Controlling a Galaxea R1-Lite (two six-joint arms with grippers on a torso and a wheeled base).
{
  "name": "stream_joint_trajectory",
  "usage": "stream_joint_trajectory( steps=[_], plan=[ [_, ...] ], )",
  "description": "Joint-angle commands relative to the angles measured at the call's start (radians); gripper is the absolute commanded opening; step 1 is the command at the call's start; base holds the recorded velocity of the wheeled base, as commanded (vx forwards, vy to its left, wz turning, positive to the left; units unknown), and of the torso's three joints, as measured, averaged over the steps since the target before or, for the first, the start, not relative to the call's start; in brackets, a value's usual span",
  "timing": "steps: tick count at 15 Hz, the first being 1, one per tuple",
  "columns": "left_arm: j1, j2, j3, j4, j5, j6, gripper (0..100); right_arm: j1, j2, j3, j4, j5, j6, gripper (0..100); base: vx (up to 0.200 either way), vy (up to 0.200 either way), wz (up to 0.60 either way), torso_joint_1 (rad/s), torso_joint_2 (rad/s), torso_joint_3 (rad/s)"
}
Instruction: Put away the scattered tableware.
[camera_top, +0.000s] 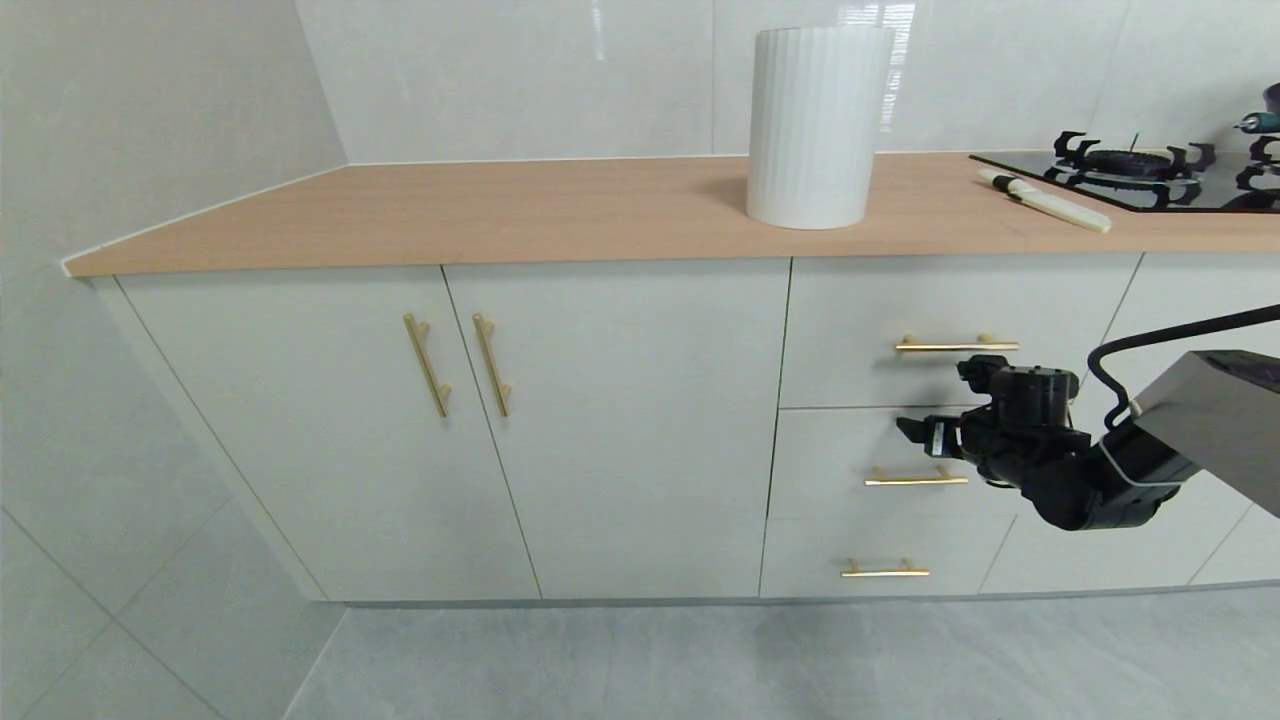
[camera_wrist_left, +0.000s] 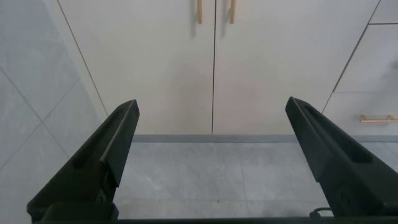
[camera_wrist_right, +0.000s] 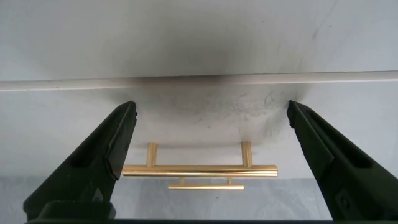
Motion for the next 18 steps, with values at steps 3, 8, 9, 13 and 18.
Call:
stream_joint_trajectory(
  steps=[3, 8, 9, 13, 18],
  plan=[
    [0.000, 0.002, 0.000, 0.000, 0.000, 0.000, 100, 0.000, -0.015, 0.006, -0.016, 0.002, 0.005, 100, 0.000, 0.000, 0.00, 0.000, 0.00, 0.000],
    [0.000, 0.002, 0.000, 0.000, 0.000, 0.000, 100, 0.020, -0.455, 0.304, -0.016, -0.061, -0.001, 100, 0.000, 0.000, 0.00, 0.000, 0.00, 0.000],
    [0.000, 0.002, 0.000, 0.000, 0.000, 0.000, 100, 0.035, -0.566, 0.371, -0.015, -0.102, -0.007, 100, 0.000, 0.000, 0.00, 0.000, 0.00, 0.000],
    [0.000, 0.002, 0.000, 0.000, 0.000, 0.000, 100, 0.043, -1.089, 0.666, -0.001, -0.211, -0.134, 100, 0.000, 0.000, 0.00, 0.000, 0.00, 0.000],
    [0.000, 0.002, 0.000, 0.000, 0.000, 0.000, 100, 0.043, -1.690, 0.807, 0.449, -0.219, -0.213, 100, 0.000, 0.000, 0.00, 0.000, 0.00, 0.000]
  ],
)
